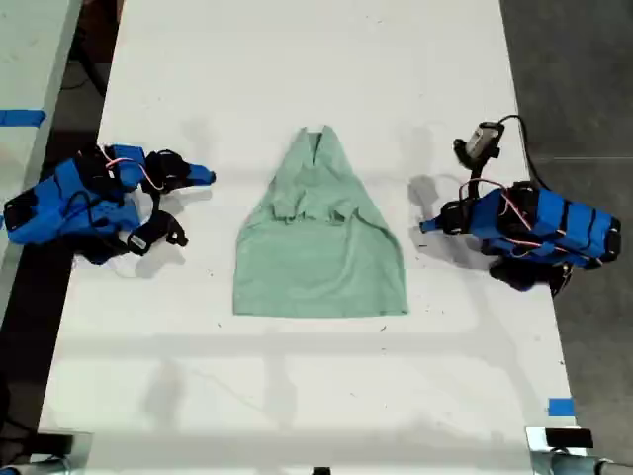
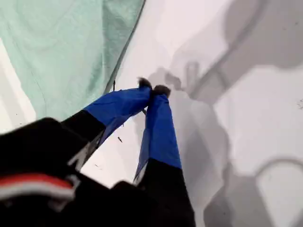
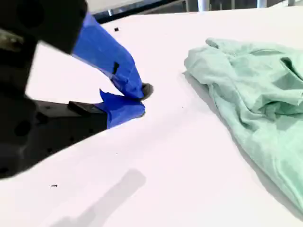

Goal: Fold t shirt

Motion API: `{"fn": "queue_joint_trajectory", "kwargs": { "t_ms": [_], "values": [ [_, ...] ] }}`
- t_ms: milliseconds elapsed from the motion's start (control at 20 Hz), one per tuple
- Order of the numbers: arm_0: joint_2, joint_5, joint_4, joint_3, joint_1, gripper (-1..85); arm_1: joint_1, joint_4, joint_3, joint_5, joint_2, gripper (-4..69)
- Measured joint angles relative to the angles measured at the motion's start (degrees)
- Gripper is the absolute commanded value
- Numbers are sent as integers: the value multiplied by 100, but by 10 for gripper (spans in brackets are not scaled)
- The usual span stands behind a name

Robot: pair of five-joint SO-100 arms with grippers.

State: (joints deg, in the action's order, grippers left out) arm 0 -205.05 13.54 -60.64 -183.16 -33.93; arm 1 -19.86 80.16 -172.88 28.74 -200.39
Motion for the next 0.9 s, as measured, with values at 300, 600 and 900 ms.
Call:
{"fn": "queue_joint_trajectory", "kwargs": {
  "t_ms": [300, 600, 900],
  "values": [
    [-9, 422, 0, -9, 589, -1, 448, 26, 141, -1547, 686, 15],
    [-9, 422, 0, -9, 580, -1, 1635, -360, 1556, -2689, 2944, 244],
    [-9, 422, 0, -9, 580, -1, 2522, -1793, 2338, -3674, 5563, 269]
  ]
}}
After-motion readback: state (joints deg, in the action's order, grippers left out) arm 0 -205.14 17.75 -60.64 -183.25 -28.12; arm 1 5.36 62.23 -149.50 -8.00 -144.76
